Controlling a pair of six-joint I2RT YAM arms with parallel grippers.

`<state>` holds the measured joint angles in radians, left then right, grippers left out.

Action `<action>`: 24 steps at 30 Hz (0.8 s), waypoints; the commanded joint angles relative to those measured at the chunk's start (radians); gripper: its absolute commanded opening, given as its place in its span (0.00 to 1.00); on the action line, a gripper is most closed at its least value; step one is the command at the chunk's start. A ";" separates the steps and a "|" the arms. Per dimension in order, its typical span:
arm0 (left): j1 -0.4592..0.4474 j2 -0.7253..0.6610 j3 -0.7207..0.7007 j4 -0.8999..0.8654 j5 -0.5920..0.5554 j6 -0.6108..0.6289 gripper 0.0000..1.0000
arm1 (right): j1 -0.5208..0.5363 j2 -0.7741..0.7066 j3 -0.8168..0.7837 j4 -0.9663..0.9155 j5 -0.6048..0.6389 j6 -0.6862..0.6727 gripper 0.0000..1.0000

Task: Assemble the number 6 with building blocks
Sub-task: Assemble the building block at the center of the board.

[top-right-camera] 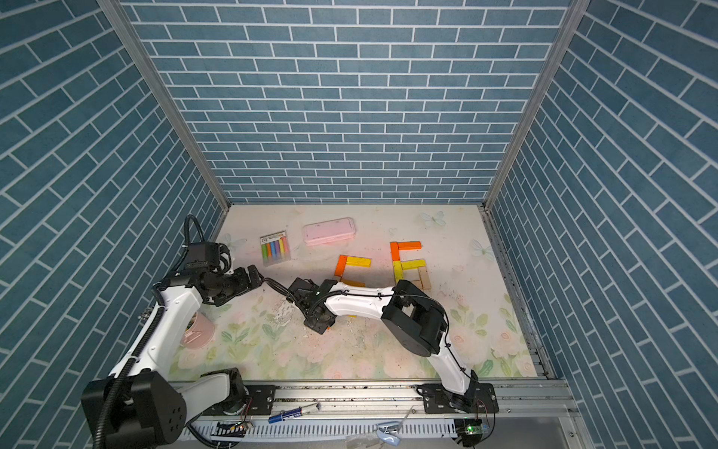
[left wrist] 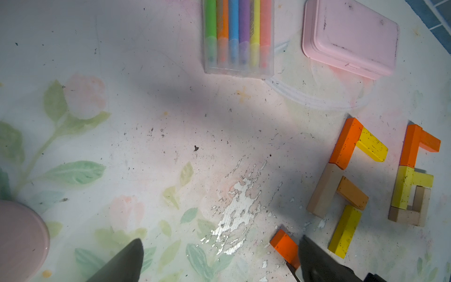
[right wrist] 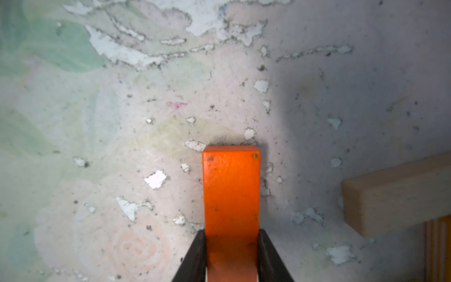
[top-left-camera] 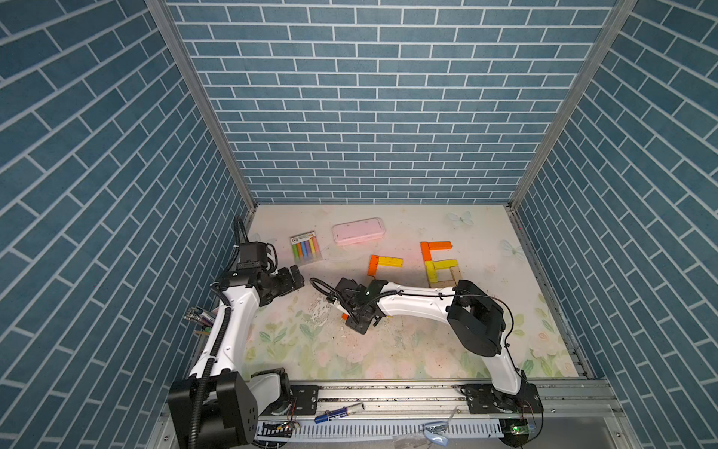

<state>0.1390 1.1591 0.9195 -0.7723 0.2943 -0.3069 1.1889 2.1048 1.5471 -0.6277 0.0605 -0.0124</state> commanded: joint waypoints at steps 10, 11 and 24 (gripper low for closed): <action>0.007 0.016 0.005 -0.005 0.017 -0.006 0.99 | -0.066 -0.069 -0.107 -0.067 0.033 -0.236 0.22; 0.008 0.016 0.005 -0.005 0.020 -0.007 0.99 | -0.072 -0.069 -0.107 -0.067 0.032 -0.242 0.22; 0.008 0.014 0.004 -0.002 0.028 -0.007 0.99 | -0.104 -0.056 -0.104 -0.046 0.040 -0.288 0.24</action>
<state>0.1398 1.1728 0.9195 -0.7719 0.3161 -0.3069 1.0969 2.0438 1.4620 -0.6315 0.0647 -0.2424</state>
